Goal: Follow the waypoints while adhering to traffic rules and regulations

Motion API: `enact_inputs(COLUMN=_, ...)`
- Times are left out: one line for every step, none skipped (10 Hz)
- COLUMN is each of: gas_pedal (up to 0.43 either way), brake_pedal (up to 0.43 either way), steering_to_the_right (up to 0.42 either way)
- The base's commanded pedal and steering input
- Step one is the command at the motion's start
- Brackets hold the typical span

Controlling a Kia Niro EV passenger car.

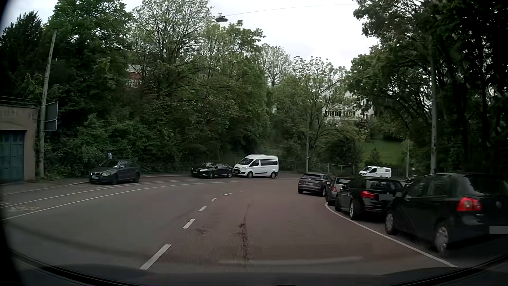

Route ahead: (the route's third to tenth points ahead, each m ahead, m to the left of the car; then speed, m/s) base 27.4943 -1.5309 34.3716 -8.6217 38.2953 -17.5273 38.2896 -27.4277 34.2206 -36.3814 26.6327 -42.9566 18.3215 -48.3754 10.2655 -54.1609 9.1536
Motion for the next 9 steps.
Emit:
enact_inputs(gas_pedal=0.000, brake_pedal=0.061, steering_to_the_right=-0.019)
enact_inputs(gas_pedal=0.000, brake_pedal=0.067, steering_to_the_right=-0.016)
enact_inputs(gas_pedal=0.000, brake_pedal=0.073, steering_to_the_right=-0.013)
enact_inputs(gas_pedal=0.000, brake_pedal=0.073, steering_to_the_right=-0.007)
enact_inputs(gas_pedal=0.000, brake_pedal=0.073, steering_to_the_right=0.007)
enact_inputs(gas_pedal=0.000, brake_pedal=0.073, steering_to_the_right=0.015)
enact_inputs(gas_pedal=0.000, brake_pedal=0.073, steering_to_the_right=0.025)
enact_inputs(gas_pedal=0.000, brake_pedal=0.079, steering_to_the_right=0.039)
enact_inputs(gas_pedal=0.000, brake_pedal=0.073, steering_to_the_right=0.052)
